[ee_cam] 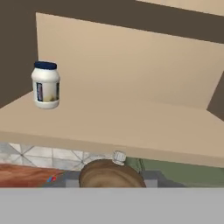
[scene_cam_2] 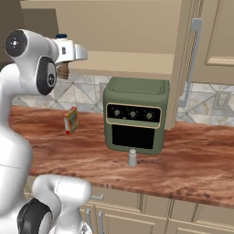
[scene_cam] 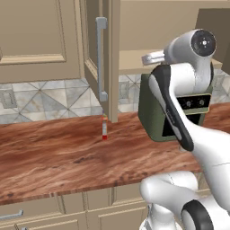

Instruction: There are various items on the counter. Only move the condiments/shakers into the cabinet.

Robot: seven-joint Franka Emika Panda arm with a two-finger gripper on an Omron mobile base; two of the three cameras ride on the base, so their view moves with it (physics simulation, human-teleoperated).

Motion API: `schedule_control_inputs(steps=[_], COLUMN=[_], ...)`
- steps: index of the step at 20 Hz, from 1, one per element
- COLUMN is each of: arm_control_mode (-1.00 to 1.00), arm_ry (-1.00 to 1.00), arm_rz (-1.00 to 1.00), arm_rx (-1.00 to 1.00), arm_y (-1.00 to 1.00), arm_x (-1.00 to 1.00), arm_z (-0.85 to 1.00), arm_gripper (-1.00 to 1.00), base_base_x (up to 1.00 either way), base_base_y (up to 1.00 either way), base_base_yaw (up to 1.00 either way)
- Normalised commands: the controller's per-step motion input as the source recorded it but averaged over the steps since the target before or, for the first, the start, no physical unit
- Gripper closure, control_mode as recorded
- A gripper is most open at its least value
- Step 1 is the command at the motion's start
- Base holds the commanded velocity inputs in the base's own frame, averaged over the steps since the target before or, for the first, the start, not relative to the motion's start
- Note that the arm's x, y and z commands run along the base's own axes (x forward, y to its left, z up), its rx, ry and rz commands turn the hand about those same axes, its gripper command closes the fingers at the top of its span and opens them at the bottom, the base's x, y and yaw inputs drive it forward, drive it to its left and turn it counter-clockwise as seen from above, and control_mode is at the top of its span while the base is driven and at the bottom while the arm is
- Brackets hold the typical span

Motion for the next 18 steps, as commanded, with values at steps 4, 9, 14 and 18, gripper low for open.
schedule_control_inputs(steps=[4, 9, 14, 18], arm_control_mode=[-1.00, -1.00, -1.00, -1.00], arm_ry=[-0.18, -0.23, -0.18, -0.01], arm_rz=[0.18, 0.17, 0.13, 0.11], arm_rx=[0.08, 0.03, 0.00, 0.00], arm_y=[0.06, 0.11, 0.05, 0.11], arm_x=[0.41, 0.45, 0.33, 0.32], arm_z=[0.09, 0.00, 0.00, 0.01], arm_gripper=[1.00, 1.00, 1.00, 1.00], base_base_x=[0.00, 0.00, 0.00, 0.00], base_base_y=[0.00, 0.00, 0.00, 0.00], base_base_yaw=[0.00, 0.00, 0.00, 0.00])
